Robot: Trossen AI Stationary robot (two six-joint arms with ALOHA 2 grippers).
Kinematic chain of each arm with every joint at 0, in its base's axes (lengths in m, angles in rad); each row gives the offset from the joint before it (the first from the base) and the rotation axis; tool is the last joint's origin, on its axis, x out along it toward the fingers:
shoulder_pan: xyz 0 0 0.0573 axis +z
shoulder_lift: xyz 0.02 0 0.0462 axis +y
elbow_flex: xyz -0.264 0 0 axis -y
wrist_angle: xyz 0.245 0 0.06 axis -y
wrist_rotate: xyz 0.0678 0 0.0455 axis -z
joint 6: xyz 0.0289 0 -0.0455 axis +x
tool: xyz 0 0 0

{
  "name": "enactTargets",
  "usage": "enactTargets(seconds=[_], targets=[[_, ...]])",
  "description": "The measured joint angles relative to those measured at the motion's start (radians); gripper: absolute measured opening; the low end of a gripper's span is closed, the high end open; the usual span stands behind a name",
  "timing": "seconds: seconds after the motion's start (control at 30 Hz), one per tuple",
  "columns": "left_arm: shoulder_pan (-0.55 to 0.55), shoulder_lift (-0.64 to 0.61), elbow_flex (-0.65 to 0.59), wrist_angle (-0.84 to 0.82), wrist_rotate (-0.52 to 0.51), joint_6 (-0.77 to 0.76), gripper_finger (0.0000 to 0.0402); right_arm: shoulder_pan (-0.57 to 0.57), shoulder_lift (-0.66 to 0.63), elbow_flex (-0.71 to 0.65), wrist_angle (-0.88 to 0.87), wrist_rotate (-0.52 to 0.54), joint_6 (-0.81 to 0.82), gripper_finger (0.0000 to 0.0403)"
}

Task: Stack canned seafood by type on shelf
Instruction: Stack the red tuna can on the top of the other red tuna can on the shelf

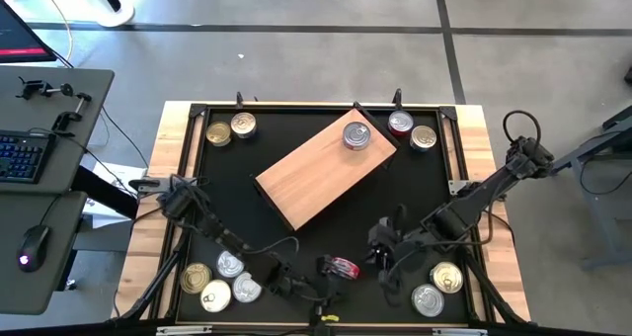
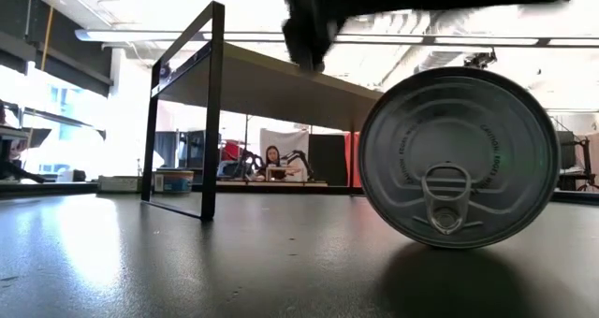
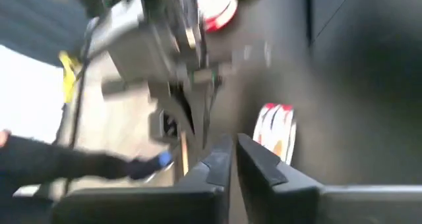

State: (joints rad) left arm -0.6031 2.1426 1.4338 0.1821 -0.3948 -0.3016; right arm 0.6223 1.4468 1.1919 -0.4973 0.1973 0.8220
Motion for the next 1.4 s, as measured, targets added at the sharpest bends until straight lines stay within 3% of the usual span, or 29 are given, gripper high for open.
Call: enactTargets(seconds=[0.1,0.23,0.37,0.47,0.6,0.83,1.03,1.27,1.4], targets=[[-0.011,-0.082,0.0,-0.114,-0.023,0.051,0.0,-0.015,0.021,0.0,0.004,-0.119,0.022,0.0064],[-0.03,-0.212,0.0,-0.326,-0.135,0.064,0.0,0.002,0.076,0.0,0.065,-0.223,0.005,0.0141],[-0.04,-0.344,0.001,-0.443,-0.257,0.011,0.0,0.028,0.154,0.0,0.105,-0.233,0.002,0.0207],[-0.052,-0.429,0.001,-0.458,-0.332,-0.003,0.0,0.04,0.21,0.0,0.146,-0.173,-0.011,0.0235],[-0.09,-0.519,0.001,-0.458,-0.44,0.017,0.0,0.036,0.288,0.028,0.06,-0.083,-0.019,0.0243],[-0.14,-0.584,0.002,-0.467,-0.567,0.095,0.0,0.033,0.391,0.216,-0.185,0.142,-0.02,0.0243],[-0.145,-0.584,0.001,-0.476,-0.541,0.095,0.0,0.033,0.464,0.318,-0.273,0.16,-0.015,0.0244],[-0.155,-0.584,0.002,-0.477,-0.523,0.122,0.0,0.024,0.486,0.332,-0.343,0.196,0.092,0.0244],[-0.159,-0.584,0.002,-0.478,-0.507,0.13,0.0,0.01,0.486,0.332,-0.351,0.164,0.094,0.0244]])
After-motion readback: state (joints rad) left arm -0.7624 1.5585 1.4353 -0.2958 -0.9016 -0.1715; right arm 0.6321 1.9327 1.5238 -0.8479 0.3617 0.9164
